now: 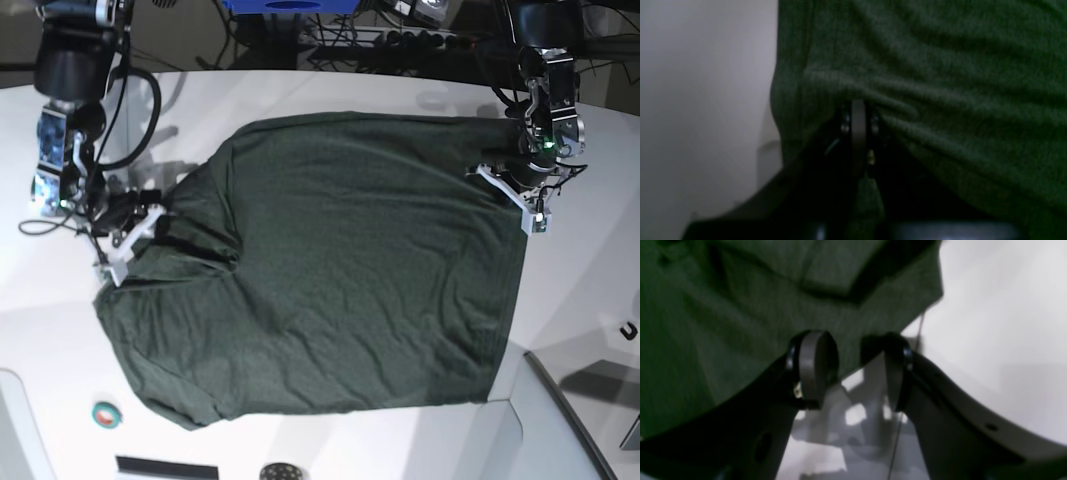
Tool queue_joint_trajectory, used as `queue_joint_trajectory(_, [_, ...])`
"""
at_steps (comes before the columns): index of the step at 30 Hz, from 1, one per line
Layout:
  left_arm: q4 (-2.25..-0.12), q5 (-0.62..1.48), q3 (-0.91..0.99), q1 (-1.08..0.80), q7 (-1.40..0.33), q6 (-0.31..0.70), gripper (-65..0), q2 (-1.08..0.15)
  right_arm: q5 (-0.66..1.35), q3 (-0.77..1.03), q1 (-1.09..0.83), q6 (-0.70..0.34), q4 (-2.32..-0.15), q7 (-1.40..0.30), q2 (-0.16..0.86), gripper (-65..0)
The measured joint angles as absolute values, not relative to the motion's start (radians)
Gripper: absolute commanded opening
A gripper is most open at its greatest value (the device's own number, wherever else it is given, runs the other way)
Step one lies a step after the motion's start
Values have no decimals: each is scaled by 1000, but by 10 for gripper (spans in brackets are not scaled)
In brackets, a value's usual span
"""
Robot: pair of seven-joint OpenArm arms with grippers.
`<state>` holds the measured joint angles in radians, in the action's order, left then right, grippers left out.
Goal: Layout the t-shirt on the table in an organized manner, then fold the t-shirt properly
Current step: 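Pull the shirt corner with the right gripper away from the left gripper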
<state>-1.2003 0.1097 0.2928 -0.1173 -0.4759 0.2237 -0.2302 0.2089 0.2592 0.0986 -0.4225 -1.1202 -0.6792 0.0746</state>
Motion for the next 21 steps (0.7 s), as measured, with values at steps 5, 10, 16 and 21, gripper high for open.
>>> queue_joint_trajectory(5, [-1199, 110, 292, -117, -472, 224, -650, -231, 212, 256, 99, -422, -1104, -647, 85, -492])
queue_joint_trajectory(10, [-1198, 113, 293, -126, -461, 224, -650, -231, 206, 256, 78, -422, -1125, -662, 89, -641])
queue_joint_trajectory(16, [-1190, 114, 292, -126, -453, 224, -650, -233, 198, 256, -30, -422, -1253, -675, 88, -629])
queue_joint_trajectory(21, [-1151, 130, 293, -114, -413, 224, -650, -239, 202, 256, -99, -423, -1333, -697, 88, -626])
